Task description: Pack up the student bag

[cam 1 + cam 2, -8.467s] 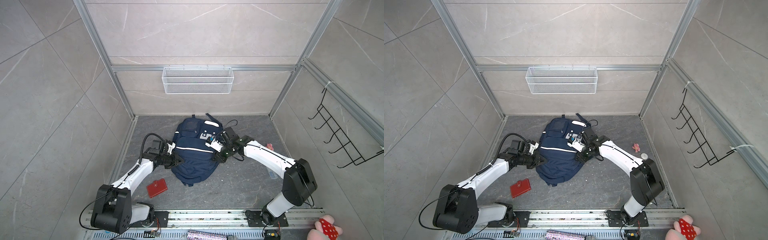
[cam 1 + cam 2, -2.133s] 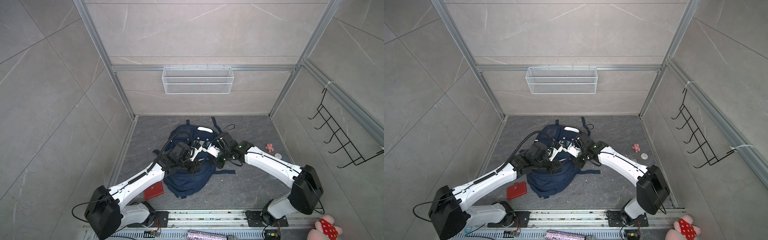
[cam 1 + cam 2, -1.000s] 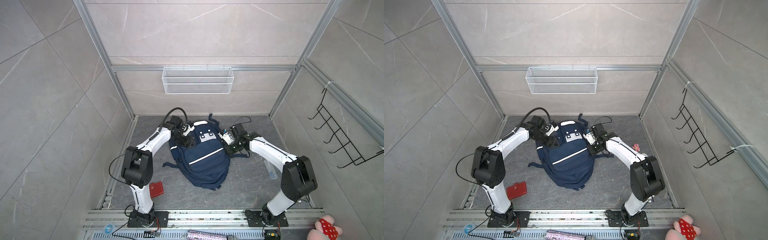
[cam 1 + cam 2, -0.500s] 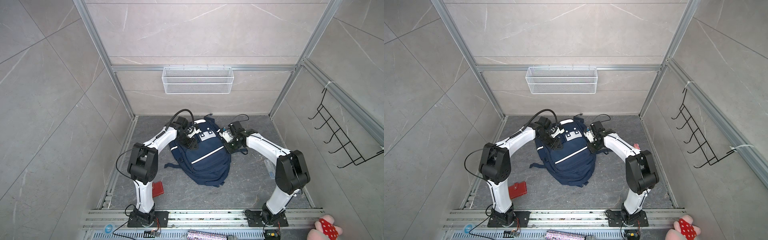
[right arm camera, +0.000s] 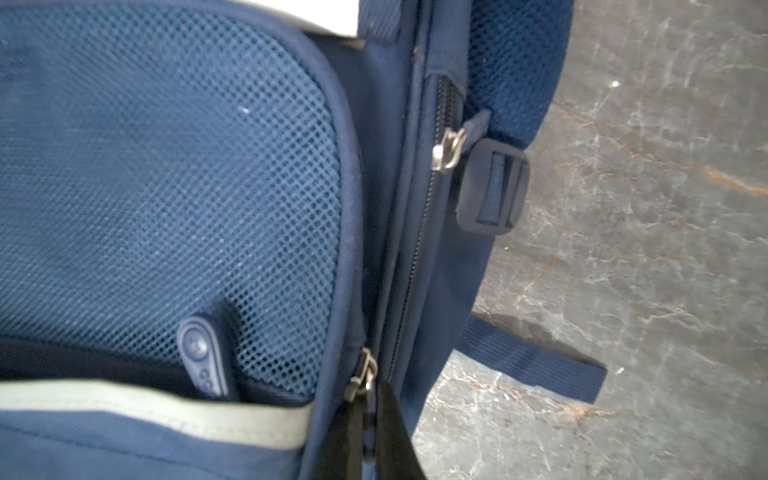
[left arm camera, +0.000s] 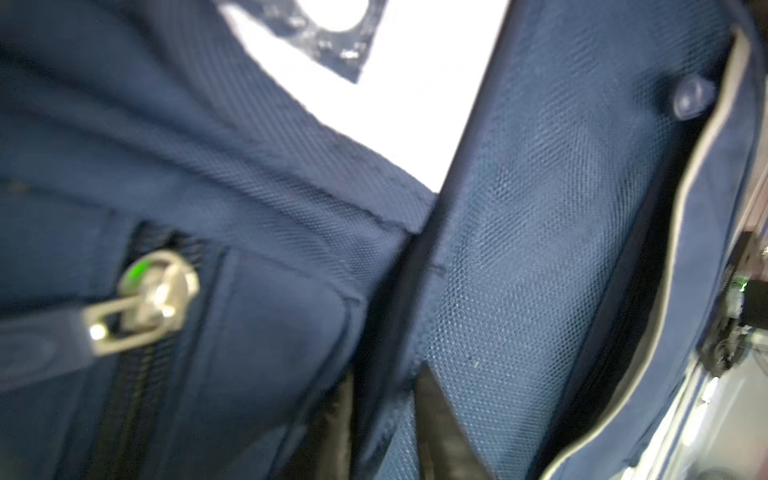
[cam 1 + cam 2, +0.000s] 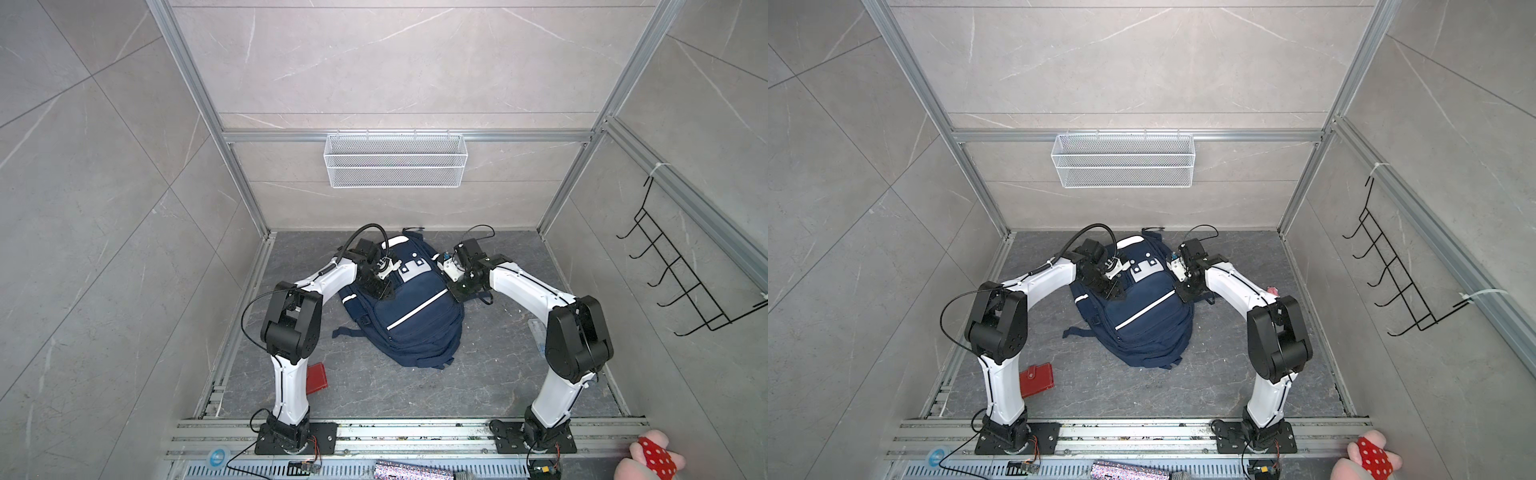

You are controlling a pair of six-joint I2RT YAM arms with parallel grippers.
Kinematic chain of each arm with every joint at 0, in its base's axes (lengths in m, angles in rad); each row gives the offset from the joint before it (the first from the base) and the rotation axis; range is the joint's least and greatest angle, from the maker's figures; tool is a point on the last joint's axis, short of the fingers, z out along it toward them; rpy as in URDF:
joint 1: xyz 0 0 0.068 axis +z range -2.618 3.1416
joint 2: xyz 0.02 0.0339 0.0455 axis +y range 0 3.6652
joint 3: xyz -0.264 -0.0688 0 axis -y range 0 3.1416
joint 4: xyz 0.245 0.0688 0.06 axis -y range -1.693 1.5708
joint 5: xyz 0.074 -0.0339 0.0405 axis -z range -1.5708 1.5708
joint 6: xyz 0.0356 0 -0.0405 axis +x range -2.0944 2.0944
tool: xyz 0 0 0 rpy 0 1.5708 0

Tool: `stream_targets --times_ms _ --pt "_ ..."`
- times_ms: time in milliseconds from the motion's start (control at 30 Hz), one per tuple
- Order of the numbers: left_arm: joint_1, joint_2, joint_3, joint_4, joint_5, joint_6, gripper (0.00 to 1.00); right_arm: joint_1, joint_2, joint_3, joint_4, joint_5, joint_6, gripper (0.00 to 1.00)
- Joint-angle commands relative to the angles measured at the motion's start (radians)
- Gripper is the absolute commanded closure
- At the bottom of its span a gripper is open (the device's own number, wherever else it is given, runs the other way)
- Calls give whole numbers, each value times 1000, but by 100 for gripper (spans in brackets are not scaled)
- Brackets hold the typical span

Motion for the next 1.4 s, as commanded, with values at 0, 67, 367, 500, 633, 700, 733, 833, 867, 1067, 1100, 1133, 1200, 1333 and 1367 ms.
stream_targets --times_ms 0,67,367,500,633,700,733,833,867,1067,1100,1133,1200,1333,1367 --pt "-15 -44 -41 5 35 -37 92 -1 10 27 18 17 -2 100" --pt "-14 -63 -62 30 53 -59 99 -1 -6 30 13 21 12 100" --pt "101 -202 -207 245 63 -364 100 -2 -107 -16 1 64 -6 100" --pt "178 -243 -207 319 105 -514 100 6 -181 -137 7 113 -32 100" --pt "212 -229 -177 340 136 -600 100 66 -247 -232 1 196 -65 100" --pt "220 -223 -173 373 149 -652 100 110 -271 -260 -1 222 -78 100" --pt "219 -219 -172 387 152 -675 100 135 -282 -271 4 223 -87 100" --pt "219 -212 -202 493 172 -806 100 217 -308 -296 30 209 -126 100" --pt "216 -214 -220 537 175 -849 100 239 -309 -296 34 202 -136 100" --pt "180 -279 -292 665 115 -1011 100 299 -298 -291 74 127 -170 100" --pt "174 -291 -303 684 102 -1040 100 302 -301 -293 84 119 -178 100" --pt "167 -299 -310 697 94 -1059 100 303 -303 -293 94 113 -185 100" --pt "144 -320 -320 702 62 -1090 100 307 -306 -293 121 95 -200 100" --pt "110 -357 -377 806 8 -1207 100 331 -271 -264 127 57 -219 100" --pt "102 -357 -389 838 1 -1237 100 338 -254 -259 123 63 -221 100"
